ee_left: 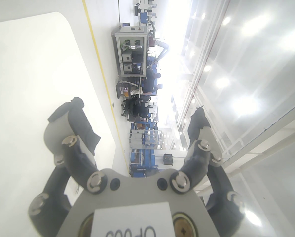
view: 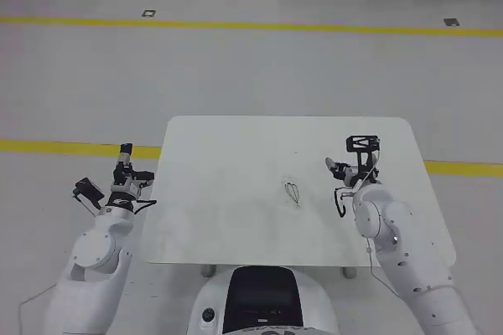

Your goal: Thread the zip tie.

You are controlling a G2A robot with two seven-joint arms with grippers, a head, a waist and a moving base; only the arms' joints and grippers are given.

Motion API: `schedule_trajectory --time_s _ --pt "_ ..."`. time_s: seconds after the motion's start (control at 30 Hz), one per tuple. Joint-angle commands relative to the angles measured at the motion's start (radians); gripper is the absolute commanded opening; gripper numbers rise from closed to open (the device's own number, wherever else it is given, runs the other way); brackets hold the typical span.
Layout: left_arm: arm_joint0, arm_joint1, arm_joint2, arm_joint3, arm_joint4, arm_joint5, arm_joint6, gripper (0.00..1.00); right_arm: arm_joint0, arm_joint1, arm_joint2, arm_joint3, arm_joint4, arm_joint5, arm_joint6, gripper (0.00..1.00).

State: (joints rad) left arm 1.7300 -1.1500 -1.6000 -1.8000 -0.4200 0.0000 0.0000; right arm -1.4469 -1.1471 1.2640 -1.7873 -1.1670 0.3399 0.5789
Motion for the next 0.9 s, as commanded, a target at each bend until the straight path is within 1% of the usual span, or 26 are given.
schedule_trajectory --time_s 0.0,0.23,0.27,0.3,0.43,0.6,0.73,0.87 --pt "0.0 0.0 0.0 0.0 0.0 0.0 0.0 1.0 -0.001 0.001 0.001 -0.001 0.002 0.0 -0.002 1.0" --pt "0.0 0.0 0.0 0.0 0.0 0.0 0.0 1.0 -0.001 0.001 0.001 -0.001 0.002 0.0 -0.002 1.0" --pt "0.0 0.0 0.0 0.0 0.0 0.0 0.0 1.0 0.004 0.001 -0.004 -0.007 -0.013 -0.009 -0.007 1.0" --pt "0.0 0.0 0.0 0.0 0.0 0.0 0.0 1.0 0.015 0.0 -0.023 -0.009 -0.062 -0.025 -0.002 1.0" --pt "0.0 0.0 0.0 0.0 0.0 0.0 0.0 1.0 0.063 -0.009 -0.07 -0.015 -0.118 -0.022 0.043 1.0" --pt "0.0 0.0 0.0 0.0 0.0 0.0 0.0 1.0 0.114 -0.024 -0.126 0.006 -0.138 -0.03 0.078 1.0" --pt "0.0 0.0 0.0 0.0 0.0 0.0 0.0 1.0 0.145 -0.035 -0.167 0.055 -0.163 -0.036 0.125 1.0" --pt "0.0 0.0 0.0 0.0 0.0 0.0 0.0 1.0 0.147 -0.036 -0.167 0.063 -0.168 -0.035 0.129 1.0"
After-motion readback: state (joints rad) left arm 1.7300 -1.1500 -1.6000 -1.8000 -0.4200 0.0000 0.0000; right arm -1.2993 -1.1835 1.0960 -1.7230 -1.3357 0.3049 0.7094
